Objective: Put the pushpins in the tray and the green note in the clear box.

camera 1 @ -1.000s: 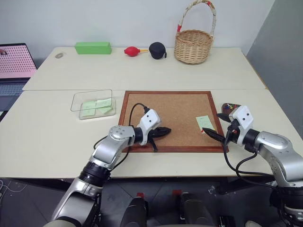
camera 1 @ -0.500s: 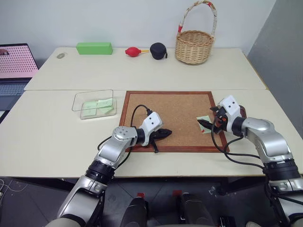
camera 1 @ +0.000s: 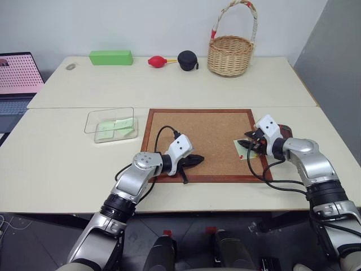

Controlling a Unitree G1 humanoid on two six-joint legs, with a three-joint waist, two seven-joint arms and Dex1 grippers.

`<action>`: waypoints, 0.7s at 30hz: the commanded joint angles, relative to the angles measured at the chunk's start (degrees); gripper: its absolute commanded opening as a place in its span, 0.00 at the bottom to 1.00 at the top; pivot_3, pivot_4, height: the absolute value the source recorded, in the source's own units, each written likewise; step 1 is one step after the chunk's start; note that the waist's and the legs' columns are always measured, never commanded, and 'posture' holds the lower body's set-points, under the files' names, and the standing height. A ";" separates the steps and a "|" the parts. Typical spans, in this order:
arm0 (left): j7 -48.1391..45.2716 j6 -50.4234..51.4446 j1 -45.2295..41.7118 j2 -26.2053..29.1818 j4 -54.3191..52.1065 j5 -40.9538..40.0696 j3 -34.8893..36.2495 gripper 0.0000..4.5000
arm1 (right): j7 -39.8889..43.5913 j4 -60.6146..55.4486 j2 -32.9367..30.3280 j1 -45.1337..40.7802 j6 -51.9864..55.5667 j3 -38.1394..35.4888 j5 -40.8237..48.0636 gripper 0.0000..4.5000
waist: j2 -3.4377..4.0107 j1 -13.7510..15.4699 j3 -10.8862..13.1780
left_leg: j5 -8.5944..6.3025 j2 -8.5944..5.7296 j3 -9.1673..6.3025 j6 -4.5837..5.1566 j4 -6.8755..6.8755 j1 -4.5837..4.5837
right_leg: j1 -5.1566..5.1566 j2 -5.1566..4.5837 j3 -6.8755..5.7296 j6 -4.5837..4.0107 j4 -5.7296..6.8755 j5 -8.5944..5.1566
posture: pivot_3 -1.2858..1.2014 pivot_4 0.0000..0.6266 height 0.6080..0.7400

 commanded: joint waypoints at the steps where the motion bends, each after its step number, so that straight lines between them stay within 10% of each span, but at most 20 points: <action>1: -0.94 1.13 1.44 0.32 0.35 1.31 -1.39 0.00 | 0.69 -1.08 -0.24 -1.38 -1.23 -0.42 -0.48 0.25 | 0.00 0.00 0.00 | 0.00 0.00 0.00 0.00 0.00 0.00 | 0.00 0.00 0.00 0.00 0.00 0.00 | 0.52 0.24 1.00; 8: -0.95 0.98 1.50 0.37 0.51 1.64 -1.58 0.00 | 1.75 -1.81 -0.61 -1.13 -0.86 -0.75 -0.62 0.00 | 0.00 0.00 0.00 | 0.00 0.00 0.01 0.00 0.01 0.00 | 0.00 0.00 0.01 0.00 0.01 0.00 | 0.52 0.24 1.00; 21: -1.06 1.49 1.80 0.78 0.98 2.61 -2.11 0.00 | 2.40 -8.71 -1.93 0.07 1.59 -3.56 1.67 0.00 | 0.00 -0.04 0.00 | 0.00 0.00 0.00 0.00 0.00 0.01 | 0.00 0.00 0.01 0.00 0.00 0.00 | 0.52 0.24 1.00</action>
